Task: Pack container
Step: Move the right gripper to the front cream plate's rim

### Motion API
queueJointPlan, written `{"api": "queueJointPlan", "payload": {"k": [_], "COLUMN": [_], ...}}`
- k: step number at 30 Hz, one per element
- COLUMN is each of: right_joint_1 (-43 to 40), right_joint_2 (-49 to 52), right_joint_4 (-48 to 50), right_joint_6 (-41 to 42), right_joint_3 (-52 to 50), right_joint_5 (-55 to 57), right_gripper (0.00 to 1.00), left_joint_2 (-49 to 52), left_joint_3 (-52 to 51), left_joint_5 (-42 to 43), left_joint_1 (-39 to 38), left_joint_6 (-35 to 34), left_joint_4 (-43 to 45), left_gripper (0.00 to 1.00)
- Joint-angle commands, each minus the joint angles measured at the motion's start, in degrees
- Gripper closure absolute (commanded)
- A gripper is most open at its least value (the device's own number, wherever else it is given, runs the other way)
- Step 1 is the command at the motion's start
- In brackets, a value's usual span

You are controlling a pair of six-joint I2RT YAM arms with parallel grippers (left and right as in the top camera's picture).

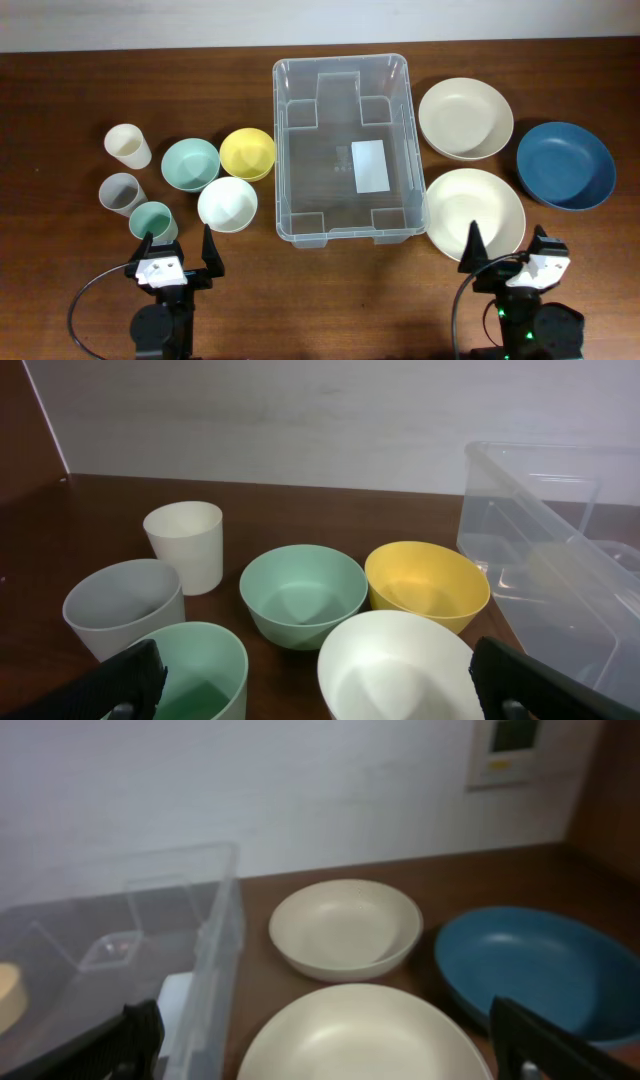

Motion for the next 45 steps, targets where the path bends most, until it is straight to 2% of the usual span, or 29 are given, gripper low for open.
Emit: {"api": "queueJointPlan", "payload": {"k": [1, 8, 16, 23, 26, 30, 33, 36, 45], "right_joint_1": [-0.48, -0.48, -0.50, -1.33, -5.29, -15.80, -24.68, -30.03, -33.44], "right_joint_2": [0.55, 9.86, 34.64, 50.36, 54.45, 57.66, 58.36, 58.36, 68.54], "right_joint_4": [-3.32, -7.30, -14.88, -16.79, -16.81, -16.79, -17.59, -20.44, -24.90], "right_joint_6": [1.16, 2.03, 2.01, 1.99, 1.99, 1.99, 2.01, 1.95, -0.22], "right_joint_3": [6.23, 16.00, 29.97, 35.78, 37.44, 38.75, 38.73, 38.73, 38.51], "right_joint_5": [7.54, 8.70, 5.18, 0.22, -5.11, -15.08, -16.50, -18.91, -19.76], "right_gripper": [0.01, 0.01, 0.01, 0.01, 0.01, 0.01, 0.01, 0.01, 0.01], "left_joint_2": [-0.33, -0.33, -0.33, -0.33, -0.33, -0.33, -0.33, -0.33, -0.33], "left_joint_3": [-0.42, -0.42, -0.42, -0.42, -0.42, -0.42, -0.42, -0.42, -0.42], "left_joint_5": [0.61, 0.61, 0.61, 0.61, 0.61, 0.61, 0.61, 0.61, 0.61], "left_joint_1": [-0.17, -0.17, -0.17, -0.17, -0.17, -0.17, -0.17, -0.17, -0.17], "left_joint_6": [0.92, 0.92, 0.92, 0.92, 0.92, 0.92, 0.92, 0.92, 0.92], "left_joint_4": [0.11, 0.11, 0.11, 0.11, 0.11, 0.11, 0.11, 0.11, 0.11], "left_gripper": [0.00, 0.00, 0.00, 0.00, 0.00, 0.00, 0.00, 0.00, 0.01]}}
